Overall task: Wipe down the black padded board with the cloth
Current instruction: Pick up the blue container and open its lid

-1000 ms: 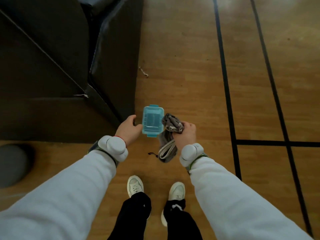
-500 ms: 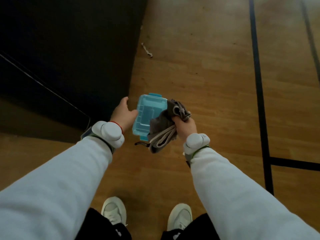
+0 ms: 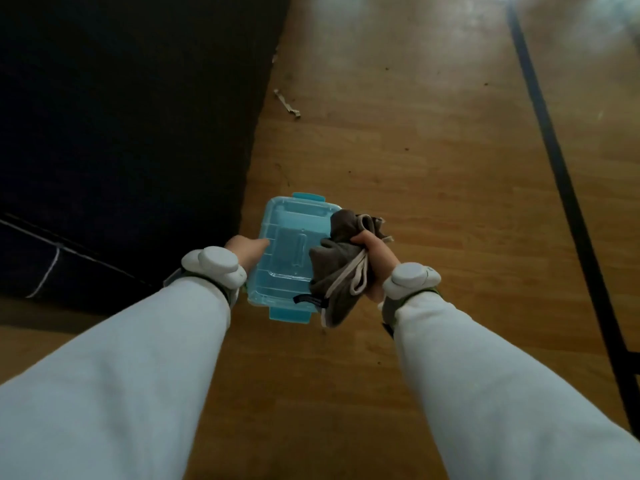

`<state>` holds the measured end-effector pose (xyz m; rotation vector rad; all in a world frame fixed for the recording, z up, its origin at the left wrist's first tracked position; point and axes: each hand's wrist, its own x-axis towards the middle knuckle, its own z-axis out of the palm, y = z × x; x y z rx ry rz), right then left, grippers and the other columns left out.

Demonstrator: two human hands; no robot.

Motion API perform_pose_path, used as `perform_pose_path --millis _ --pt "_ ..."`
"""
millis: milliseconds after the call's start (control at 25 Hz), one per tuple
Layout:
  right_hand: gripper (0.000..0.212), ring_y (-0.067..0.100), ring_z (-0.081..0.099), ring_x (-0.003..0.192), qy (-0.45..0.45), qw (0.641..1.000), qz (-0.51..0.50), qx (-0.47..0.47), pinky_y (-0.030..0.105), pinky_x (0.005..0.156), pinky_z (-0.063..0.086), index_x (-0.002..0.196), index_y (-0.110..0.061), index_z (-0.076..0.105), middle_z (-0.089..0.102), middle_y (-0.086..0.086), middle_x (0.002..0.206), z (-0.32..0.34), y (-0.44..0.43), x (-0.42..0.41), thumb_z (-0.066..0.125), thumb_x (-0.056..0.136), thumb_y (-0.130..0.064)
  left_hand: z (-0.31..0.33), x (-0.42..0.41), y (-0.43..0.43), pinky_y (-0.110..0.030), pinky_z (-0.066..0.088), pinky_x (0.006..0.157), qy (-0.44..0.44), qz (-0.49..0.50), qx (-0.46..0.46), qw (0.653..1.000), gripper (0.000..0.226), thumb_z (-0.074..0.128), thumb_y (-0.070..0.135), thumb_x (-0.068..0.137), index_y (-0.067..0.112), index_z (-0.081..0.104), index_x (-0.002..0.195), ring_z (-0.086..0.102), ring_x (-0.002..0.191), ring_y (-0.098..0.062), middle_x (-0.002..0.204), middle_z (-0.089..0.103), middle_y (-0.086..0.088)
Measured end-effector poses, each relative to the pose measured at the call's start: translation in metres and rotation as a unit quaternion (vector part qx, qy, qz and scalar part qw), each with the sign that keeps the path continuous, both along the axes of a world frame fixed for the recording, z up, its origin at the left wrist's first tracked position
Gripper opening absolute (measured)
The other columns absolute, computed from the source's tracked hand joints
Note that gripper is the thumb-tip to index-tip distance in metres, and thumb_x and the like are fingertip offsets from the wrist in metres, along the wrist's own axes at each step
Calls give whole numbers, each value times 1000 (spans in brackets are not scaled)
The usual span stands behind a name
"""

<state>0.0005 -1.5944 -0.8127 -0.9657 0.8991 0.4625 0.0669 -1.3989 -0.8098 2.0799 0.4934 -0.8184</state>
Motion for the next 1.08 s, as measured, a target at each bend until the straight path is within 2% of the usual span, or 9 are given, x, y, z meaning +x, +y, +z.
perform_pose_path --millis 120,200,360,520,680,800,880,960,1080 --pt "53 31 62 83 -24 995 0 92 45 99 42 124 -5 54 61 15 98 -12 -1 -7 60 76 -26 -14 -4 2 -45 49 92 -20 12 -5 1000 26 54 26 93 5 58 107 61 99 -32 110 63 -17" --pt "54 30 61 81 -41 995 13 86 45 97 42 127 -4 50 60 16 96 -13 -3 -3 59 78 -25 -15 -5 2 -45 47 92 -54 -26 27 998 32 51 26 95 6 52 120 58 104 -31 116 60 -15" --pt "59 30 61 83 -34 996 35 72 44 95 44 126 -3 51 60 15 96 -16 -3 5 63 73 -27 -12 -3 0 -40 46 91 -94 -67 43 992 36 48 20 96 7 43 129 54 109 -31 124 54 -15" --pt "62 31 61 89 -18 998 45 35 45 98 44 123 -6 54 61 14 99 -23 -5 8 66 68 -30 -12 -3 -2 -37 45 88 -93 -69 40 993 38 49 18 95 8 39 131 54 108 -30 124 52 -14" --pt "59 30 62 84 -23 999 24 40 45 100 42 123 -7 54 62 13 96 -25 -8 8 65 70 -30 -12 -4 -1 -46 46 95 -59 -8 -64 996 47 59 15 90 14 36 131 56 106 -28 126 52 -13" --pt "56 31 63 89 -19 1000 14 20 46 99 44 122 -8 56 64 13 102 -22 -3 9 64 71 -29 -9 -7 -6 -44 46 94 -83 16 -112 990 44 58 10 90 16 40 130 54 105 -25 127 51 -12" --pt "49 31 63 91 -16 1000 15 -5 45 97 45 119 -8 58 65 13 102 -22 1 8 62 74 -28 -8 -8 -12 -36 45 90 -138 11 -86 987 39 56 7 90 14 46 127 52 107 -22 128 50 -11" --pt "54 31 63 95 -20 999 26 -22 46 98 44 117 -9 59 66 13 104 -18 6 9 65 68 -31 -7 -7 -18 -29 42 83 -202 -13 -11 979 36 56 6 88 13 51 123 52 108 -23 126 50 -11" --pt "69 33 63 102 -17 996 63 -69 47 99 44 116 -9 59 67 15 109 -20 5 13 67 52 -34 -8 -5 -20 -32 47 83 -203 -10 21 979 33 60 7 85 12 52 117 56 106 -26 122 54 -12"
